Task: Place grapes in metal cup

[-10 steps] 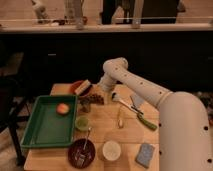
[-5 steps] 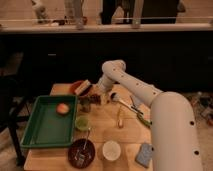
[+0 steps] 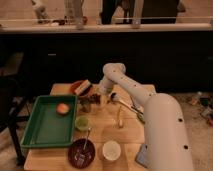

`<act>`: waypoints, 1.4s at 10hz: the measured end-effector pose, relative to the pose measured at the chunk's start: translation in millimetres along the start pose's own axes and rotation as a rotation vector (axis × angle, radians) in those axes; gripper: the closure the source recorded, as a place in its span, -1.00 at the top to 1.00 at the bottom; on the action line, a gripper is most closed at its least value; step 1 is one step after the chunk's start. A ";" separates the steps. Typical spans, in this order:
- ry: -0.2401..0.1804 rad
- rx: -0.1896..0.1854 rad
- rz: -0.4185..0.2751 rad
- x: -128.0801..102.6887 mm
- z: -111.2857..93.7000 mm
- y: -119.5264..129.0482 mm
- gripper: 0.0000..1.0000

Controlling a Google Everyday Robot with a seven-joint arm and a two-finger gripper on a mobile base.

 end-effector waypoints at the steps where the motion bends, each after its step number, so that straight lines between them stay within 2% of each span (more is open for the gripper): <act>1: 0.000 -0.001 0.004 0.8 1.3 -1.4 0.60; 11: -0.027 -0.024 -0.006 14.5 21.9 -11.2 0.60; 12: -0.029 -0.028 -0.011 15.6 23.5 -11.7 0.55; 14: -0.034 -0.027 -0.029 15.7 25.6 -13.9 0.17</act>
